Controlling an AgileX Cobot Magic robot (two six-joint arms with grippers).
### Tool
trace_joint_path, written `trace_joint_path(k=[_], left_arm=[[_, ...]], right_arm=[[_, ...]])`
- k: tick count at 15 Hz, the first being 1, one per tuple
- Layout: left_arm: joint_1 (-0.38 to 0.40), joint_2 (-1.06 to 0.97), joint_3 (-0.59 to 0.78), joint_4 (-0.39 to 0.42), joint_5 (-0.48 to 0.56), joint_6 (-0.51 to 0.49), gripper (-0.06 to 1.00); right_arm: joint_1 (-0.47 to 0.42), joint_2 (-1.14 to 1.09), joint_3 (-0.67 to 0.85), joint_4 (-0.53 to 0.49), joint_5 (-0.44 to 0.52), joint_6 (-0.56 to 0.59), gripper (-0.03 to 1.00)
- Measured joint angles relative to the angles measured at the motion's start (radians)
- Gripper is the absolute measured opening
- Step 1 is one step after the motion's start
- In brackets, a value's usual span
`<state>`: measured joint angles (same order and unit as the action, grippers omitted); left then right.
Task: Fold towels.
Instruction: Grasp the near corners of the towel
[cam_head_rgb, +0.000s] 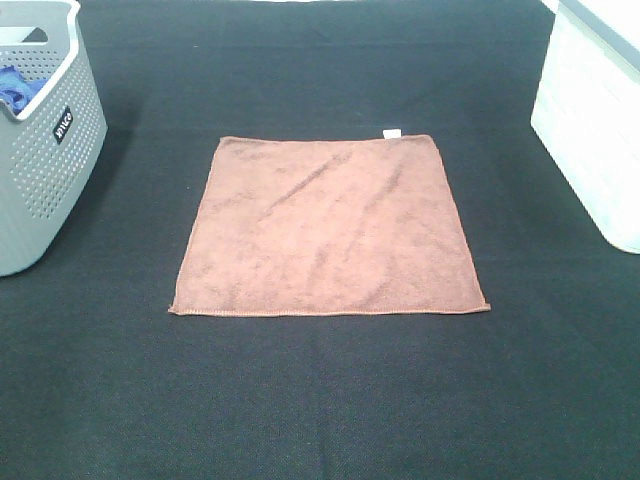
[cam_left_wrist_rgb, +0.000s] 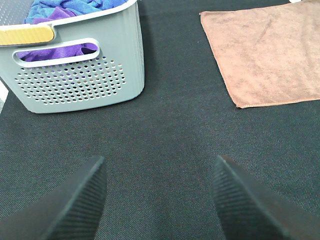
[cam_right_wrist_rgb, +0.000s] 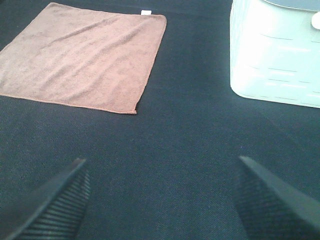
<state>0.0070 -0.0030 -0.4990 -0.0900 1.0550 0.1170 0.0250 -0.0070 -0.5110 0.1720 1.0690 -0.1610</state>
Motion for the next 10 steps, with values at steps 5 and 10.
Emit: trace_joint_path(k=[5, 10], left_arm=[[0.000, 0.000, 0.000, 0.000, 0.000, 0.000, 0.60], [0.000, 0.000, 0.000, 0.000, 0.000, 0.000, 0.60]], right_arm=[[0.000, 0.000, 0.000, 0.000, 0.000, 0.000, 0.74], [0.000, 0.000, 0.000, 0.000, 0.000, 0.000, 0.74]])
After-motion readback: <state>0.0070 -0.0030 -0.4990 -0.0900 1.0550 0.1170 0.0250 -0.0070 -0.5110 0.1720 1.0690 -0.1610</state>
